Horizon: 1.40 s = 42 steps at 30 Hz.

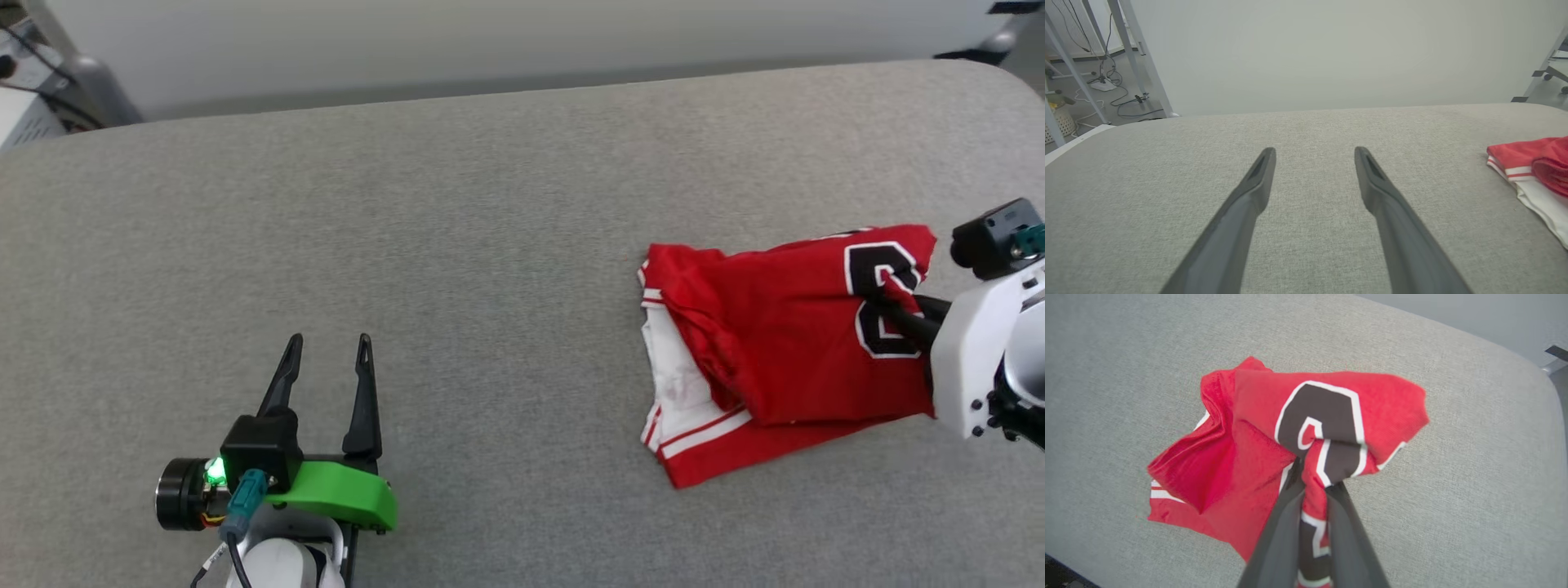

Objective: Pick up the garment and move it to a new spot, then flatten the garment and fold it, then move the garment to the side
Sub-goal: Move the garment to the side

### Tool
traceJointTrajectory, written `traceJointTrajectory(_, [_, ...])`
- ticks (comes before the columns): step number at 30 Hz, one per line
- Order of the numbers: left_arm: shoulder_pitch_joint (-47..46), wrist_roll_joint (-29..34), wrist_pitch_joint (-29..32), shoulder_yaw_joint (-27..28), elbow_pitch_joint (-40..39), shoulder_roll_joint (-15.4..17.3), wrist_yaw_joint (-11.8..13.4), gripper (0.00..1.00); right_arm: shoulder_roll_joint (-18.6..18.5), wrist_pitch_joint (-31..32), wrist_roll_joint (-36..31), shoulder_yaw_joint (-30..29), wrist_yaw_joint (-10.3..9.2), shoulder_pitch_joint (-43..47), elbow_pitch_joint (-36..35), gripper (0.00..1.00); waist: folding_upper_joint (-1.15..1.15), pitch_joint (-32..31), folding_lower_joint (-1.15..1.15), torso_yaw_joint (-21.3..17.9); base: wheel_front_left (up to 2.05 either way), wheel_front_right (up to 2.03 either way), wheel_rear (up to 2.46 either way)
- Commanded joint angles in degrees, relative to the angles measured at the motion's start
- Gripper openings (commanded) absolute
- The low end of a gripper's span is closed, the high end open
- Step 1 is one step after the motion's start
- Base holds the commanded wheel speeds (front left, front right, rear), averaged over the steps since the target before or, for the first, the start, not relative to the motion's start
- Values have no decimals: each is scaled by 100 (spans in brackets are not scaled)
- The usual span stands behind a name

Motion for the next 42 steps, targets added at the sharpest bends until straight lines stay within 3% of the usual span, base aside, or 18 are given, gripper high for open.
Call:
traceJointTrajectory(1, [-82, 62, -34, 10, -37, 25, -11, 100, -23, -95, -37, -103, -4, -113, 69, 0, 0, 209, 0, -568, 0, 0, 0])
traceJointTrajectory(8, [-425, 179, -34, 28, -237, 156, -57, 100, -294, -422, -349, -654, -4, -341, 768, 0, 0, 870, 0, -763, 0, 0, 0])
traceJointTrajectory(21, [-1214, 373, -34, -31, -659, 396, -102, 100, -786, -922, -1118, -1328, -4, -1673, 2930, 0, 0, 2126, 0, -447, 0, 0, 0])
traceJointTrajectory(32, [-1280, 396, -34, -97, -762, 387, -5, 100, -511, -1461, -1641, -1679, -4, -2454, 4343, 0, 0, 2211, 0, -298, 0, 0, 0])
traceJointTrajectory(33, [-1254, 385, -34, -110, -732, 372, 4, 100, -488, -1480, -1679, -1723, -4, -2469, 4481, 34, 0, 2133, 0, -282, 0, 0, 0])
traceJointTrajectory(34, [-1229, 374, -34, -128, -703, 356, 8, 100, -484, -1476, -1710, -1745, -4, -2462, 4580, 100, 0, 2048, 0, -257, 0, 0, 0])
traceJointTrajectory(42, [-814, 217, -34, -130, -545, 228, 114, 100, -523, -2213, -1686, -1974, -4, -2222, 4383, 100, 0, 1168, 0, -67, 0, 0, 0])
